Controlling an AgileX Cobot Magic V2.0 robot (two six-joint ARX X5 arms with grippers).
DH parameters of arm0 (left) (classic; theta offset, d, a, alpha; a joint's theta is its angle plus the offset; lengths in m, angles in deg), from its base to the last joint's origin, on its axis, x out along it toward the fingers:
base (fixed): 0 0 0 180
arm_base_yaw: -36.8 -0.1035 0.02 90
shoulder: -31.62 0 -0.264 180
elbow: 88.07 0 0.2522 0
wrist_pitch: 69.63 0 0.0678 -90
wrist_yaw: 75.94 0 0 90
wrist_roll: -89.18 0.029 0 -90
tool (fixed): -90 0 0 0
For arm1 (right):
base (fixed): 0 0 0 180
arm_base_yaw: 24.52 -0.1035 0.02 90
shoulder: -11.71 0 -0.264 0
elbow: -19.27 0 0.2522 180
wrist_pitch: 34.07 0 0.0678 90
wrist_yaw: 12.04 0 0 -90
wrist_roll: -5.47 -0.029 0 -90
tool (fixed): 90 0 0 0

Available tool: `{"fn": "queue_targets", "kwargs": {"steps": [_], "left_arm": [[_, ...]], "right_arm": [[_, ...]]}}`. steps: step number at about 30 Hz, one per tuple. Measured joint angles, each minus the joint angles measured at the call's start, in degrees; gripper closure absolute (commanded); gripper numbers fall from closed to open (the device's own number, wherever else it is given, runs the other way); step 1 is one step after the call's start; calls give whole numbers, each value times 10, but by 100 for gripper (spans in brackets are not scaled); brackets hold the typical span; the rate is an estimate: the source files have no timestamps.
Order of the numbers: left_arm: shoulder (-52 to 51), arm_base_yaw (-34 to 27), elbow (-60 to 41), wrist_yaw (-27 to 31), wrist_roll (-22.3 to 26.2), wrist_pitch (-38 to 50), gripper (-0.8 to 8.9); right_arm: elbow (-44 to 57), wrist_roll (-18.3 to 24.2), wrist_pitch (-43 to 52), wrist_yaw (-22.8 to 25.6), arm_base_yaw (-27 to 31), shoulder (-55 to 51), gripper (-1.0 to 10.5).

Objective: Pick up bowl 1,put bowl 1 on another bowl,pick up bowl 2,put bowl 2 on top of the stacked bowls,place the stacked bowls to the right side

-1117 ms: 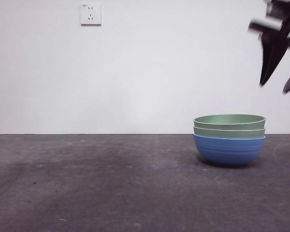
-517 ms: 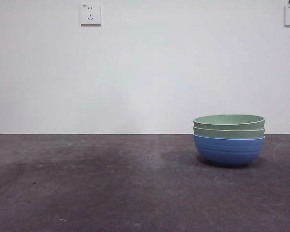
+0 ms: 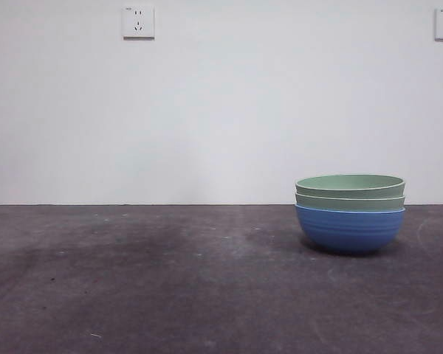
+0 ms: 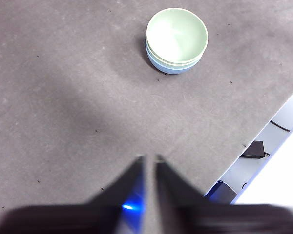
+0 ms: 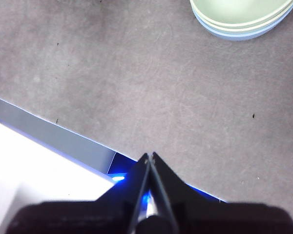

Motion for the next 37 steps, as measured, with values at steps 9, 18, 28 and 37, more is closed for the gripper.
{"fn": "queue_targets", "kwargs": {"steps": [9, 18, 28, 37], "left_arm": [[0, 0, 0, 2, 0, 0, 817], [0, 0, 0, 2, 0, 0, 817], [-36, -56, -4, 27, 31, 110, 817], [-217, -209, -196, 17, 58, 428, 817]], "right_arm": [[0, 0, 2, 1, 0, 0, 945], [0, 0, 2, 1, 0, 0, 945], [0, 0, 2, 1, 0, 0, 945], [0, 0, 2, 1, 0, 0, 945]]}}
